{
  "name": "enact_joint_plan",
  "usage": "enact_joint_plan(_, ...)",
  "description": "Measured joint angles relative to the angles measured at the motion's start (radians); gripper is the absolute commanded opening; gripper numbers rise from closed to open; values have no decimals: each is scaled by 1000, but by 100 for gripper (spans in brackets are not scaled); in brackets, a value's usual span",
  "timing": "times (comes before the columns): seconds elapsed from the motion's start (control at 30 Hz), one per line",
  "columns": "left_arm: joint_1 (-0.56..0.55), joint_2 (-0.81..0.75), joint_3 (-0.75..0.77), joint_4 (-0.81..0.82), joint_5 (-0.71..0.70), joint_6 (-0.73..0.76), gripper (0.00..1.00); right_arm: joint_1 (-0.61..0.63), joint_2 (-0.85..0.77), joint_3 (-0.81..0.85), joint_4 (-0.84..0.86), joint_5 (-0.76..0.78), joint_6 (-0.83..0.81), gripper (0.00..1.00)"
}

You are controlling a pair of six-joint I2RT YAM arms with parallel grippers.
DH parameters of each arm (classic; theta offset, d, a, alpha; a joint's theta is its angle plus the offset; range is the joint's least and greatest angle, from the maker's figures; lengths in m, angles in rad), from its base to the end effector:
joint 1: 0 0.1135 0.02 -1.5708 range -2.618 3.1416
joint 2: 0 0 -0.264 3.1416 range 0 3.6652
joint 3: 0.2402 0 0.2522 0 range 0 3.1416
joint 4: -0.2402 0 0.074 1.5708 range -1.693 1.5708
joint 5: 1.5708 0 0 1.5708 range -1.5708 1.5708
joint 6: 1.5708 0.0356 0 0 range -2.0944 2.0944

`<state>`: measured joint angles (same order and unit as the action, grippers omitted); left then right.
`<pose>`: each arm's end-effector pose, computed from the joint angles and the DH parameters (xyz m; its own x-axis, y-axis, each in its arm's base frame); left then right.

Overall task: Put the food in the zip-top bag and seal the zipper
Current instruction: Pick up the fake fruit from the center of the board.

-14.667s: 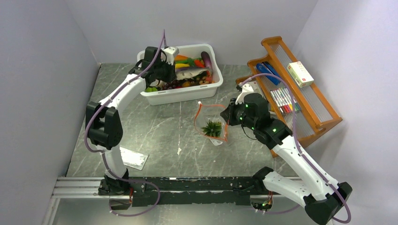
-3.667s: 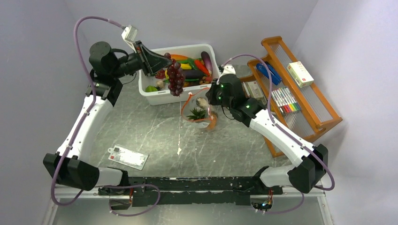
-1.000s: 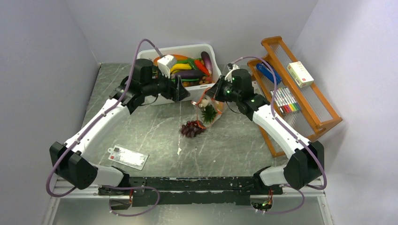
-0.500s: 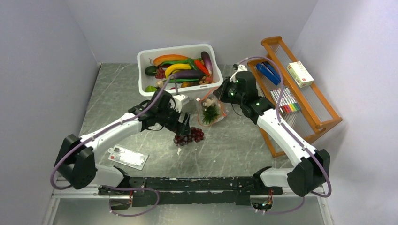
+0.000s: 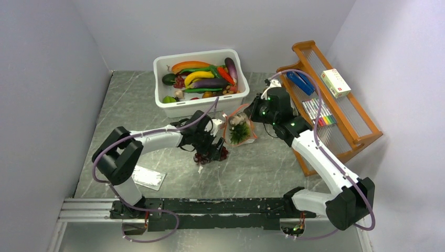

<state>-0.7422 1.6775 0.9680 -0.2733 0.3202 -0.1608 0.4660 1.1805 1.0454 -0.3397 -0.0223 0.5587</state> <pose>0.2377 -0.2332 0.1723 -0.7286 0.4620 -0.5056 0.6621 0.6640 -0.3473 0.2389 0.1211 0.3340 -0.5938 0.2946 -0.7487 -0.1794 0.8587 0.4801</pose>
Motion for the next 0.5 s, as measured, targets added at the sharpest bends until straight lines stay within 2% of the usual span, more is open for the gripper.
enact_joint_plan(0.07,-13,23,0,10,-10,6,71,-1,0,-4,-6,1,-2,0)
enact_joint_plan(0.17,-25,42,0,13,-30,11,33,-2,0,-5,-6,1,-2,0)
enact_joint_plan(0.2,-28,42,0,12,-34,13,26,-3,0,-5,-6,0,-2,0)
enact_joint_plan(0.23,-32,39,0,11,-37,11,24,-3,0,-5,-6,0,-2,0)
enact_joint_plan(0.33,-40,1,0,-9,-59,10,31,-5,0,-6,-5,0,0,0)
enact_joint_plan(0.5,-42,-136,0,-66,-109,-13,27,-6,0,-9,-5,-10,9,0)
